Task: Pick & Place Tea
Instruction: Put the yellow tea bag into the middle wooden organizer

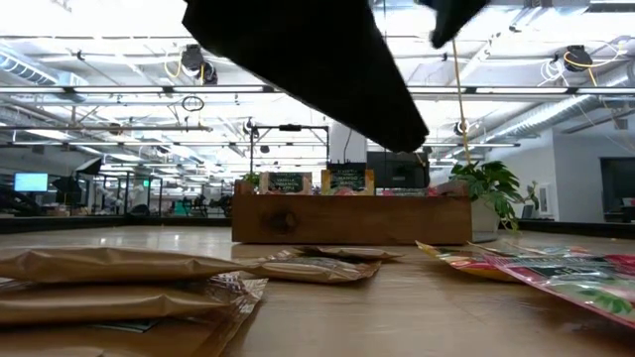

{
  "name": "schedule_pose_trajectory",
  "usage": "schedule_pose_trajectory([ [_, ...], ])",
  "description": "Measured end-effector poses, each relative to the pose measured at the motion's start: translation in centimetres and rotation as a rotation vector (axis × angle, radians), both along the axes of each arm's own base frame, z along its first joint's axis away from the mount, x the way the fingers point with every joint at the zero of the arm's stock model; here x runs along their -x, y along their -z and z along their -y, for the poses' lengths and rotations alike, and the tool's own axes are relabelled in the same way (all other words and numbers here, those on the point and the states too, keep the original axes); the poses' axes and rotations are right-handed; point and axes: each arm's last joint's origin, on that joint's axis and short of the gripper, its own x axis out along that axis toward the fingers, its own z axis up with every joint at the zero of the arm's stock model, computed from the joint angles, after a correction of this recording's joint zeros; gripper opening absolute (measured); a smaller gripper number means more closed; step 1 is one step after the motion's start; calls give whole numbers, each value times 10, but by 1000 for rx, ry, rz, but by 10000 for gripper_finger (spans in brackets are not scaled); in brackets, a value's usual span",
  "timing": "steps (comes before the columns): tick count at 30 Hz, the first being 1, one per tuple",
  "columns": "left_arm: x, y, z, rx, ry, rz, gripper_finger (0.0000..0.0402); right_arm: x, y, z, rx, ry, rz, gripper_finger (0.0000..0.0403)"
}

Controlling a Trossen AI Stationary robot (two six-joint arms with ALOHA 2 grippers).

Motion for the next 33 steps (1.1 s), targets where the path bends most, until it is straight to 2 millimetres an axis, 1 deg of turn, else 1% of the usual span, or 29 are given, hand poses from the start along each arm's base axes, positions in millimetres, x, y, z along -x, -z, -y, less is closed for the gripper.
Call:
schedule_pose_trajectory([
  [3,-5,-1,-7,33,-44,12,6,29,27,-29,-4,-79,96,25],
  [5,-8,-6,-14,30,-57,19,13,44,48,-45,-58,-139,182,7],
  [7,-14,-8,-23,49,-91,30,18,56,69,-59,-122,-208,282,9],
  [9,-20,-7,-34,106,-120,4,20,65,88,-69,-173,-280,386,17],
  [12,-33,-7,-53,233,-95,-29,20,78,112,-76,-219,-346,469,23],
  [16,-52,-14,-74,327,-69,47,21,91,141,-70,-227,-329,444,14],
  [18,-60,-18,-82,367,-24,77,21,93,149,-67,-221,-284,429,6],
  [21,-68,-22,-94,419,13,95,22,95,155,-66,-238,-256,418,2],
  [25,-73,-11,-105,418,-5,74,30,95,168,-66,-209,-256,369,3],
  [26,-76,-7,-107,419,-9,80,39,94,172,-67,-201,-262,364,3],
  [29,-80,-8,-109,442,-5,121,77,92,181,-69,-181,-298,344,3],
  [31,-82,-12,-108,459,-2,157,108,90,185,-73,-212,-338,331,3],
  [33,-82,-10,-108,467,-8,158,139,90,186,-75,-240,-361,319,3],
])
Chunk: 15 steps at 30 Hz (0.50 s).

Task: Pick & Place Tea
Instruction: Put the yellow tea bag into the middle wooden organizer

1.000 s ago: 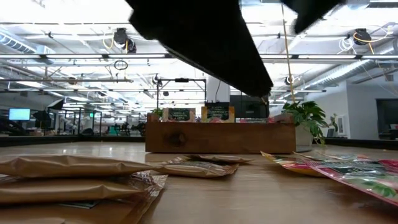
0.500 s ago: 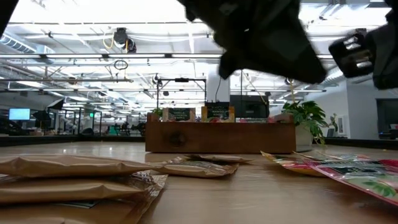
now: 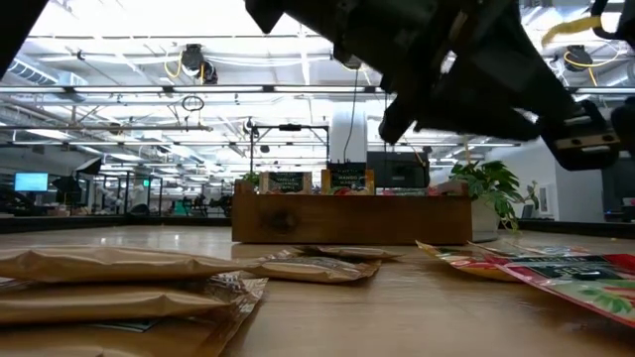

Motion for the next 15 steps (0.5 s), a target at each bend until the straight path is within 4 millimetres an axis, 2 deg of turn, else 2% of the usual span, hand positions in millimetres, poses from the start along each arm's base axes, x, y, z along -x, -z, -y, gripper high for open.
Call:
schedule_pose_trajectory([
  [4,1,5,-1,41,-29,-38,189,-1,-1,-1,-10,-3,6,1],
  [7,1,5,-3,59,-49,-50,212,-1,0,1,-3,3,1,1],
  [11,-1,8,-3,74,-60,-51,223,-3,1,5,1,22,-4,0],
  [15,-3,21,-5,99,-86,-86,225,-1,5,8,-10,45,-23,0],
])
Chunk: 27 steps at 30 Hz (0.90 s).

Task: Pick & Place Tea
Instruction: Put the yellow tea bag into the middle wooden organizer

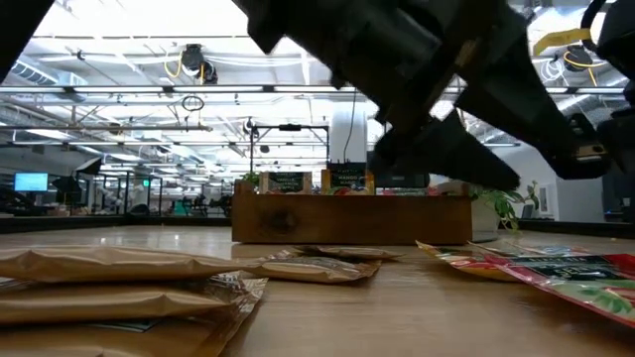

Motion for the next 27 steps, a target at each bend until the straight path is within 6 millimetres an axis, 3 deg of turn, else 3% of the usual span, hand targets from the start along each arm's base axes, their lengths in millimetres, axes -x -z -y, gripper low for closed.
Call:
schedule_pose_trajectory([
  [10,-6,14,-18,35,-95,-41,225,2,5,-1,19,-9,-23,0],
  [27,-2,20,-22,22,-113,-113,225,-6,22,5,70,17,-57,0],
])
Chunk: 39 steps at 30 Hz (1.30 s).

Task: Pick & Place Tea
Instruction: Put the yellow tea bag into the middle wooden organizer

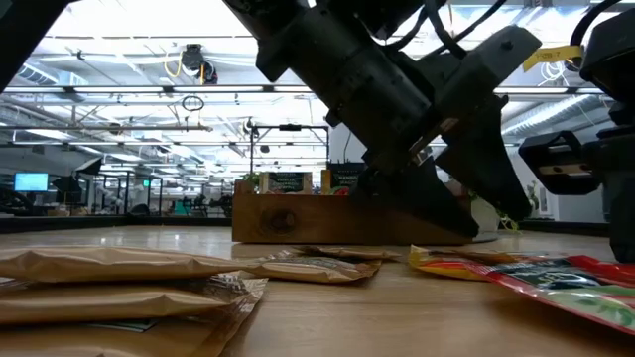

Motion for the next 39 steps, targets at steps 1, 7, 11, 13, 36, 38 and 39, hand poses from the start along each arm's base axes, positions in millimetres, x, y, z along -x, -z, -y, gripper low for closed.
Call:
schedule_pose_trajectory([
  [1,0,0,0,0,-1,0,225,-1,-2,0,7,-9,18,0],
  [7,0,0,-1,-9,-8,-3,225,2,-18,-8,43,-61,135,0],
  [11,0,0,-2,-14,-6,-4,225,3,-24,-16,-1,-97,149,0],
  [13,0,0,-3,-13,-7,-4,225,3,-22,-16,-14,-83,134,0],
  [36,1,2,-5,4,18,-31,225,-4,7,-3,-66,-29,12,0],
  [38,2,3,-6,-1,15,-52,225,-4,4,-5,-67,-52,28,0],
  [39,2,4,-6,-6,9,-56,225,-4,2,-6,-65,-63,33,0],
])
